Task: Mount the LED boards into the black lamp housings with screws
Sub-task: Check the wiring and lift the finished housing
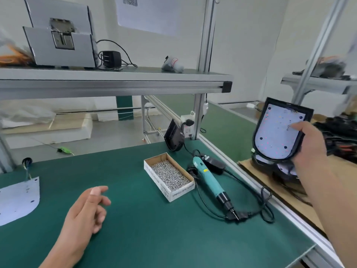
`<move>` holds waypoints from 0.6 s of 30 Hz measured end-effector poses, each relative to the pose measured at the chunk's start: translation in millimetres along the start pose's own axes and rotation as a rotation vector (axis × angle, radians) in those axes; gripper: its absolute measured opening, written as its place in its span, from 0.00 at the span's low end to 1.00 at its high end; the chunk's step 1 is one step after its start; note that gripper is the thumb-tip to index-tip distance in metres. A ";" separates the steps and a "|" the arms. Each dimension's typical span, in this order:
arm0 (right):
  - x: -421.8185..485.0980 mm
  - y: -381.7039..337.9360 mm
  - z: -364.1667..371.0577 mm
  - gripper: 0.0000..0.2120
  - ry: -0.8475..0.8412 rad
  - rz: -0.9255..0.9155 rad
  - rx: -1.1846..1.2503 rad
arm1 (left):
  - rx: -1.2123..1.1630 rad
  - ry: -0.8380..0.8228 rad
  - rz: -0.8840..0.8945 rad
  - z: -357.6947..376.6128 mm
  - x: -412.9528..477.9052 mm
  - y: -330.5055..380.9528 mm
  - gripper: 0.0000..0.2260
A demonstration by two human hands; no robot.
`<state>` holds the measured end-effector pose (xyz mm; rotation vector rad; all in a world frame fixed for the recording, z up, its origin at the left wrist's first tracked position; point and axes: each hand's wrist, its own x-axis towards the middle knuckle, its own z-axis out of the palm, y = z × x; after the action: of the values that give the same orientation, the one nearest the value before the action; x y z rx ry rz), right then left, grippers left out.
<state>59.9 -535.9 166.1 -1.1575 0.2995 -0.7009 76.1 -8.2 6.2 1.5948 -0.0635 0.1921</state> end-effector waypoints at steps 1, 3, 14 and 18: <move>8.1 -4.4 -10.7 0.05 0.028 -0.039 0.012 | -0.002 -0.001 -0.001 -0.3 0.5 -1.3 0.17; 24.1 -11.7 -29.9 0.08 0.062 -0.096 0.037 | 0.000 0.002 -0.001 -1.8 1.5 -3.6 0.17; 106.4 11.4 -135.8 0.34 0.613 -0.095 -0.396 | -0.030 0.022 -0.010 -6.4 6.3 -9.7 0.25; 110.0 19.9 -141.9 0.46 0.639 -0.050 -0.543 | -0.057 0.013 -0.008 -8.4 7.1 -11.0 0.29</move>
<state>70.7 -706.2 106.8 -1.4275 1.0515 -1.0660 84.1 1.1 -3.2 1.5363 -0.0524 0.1925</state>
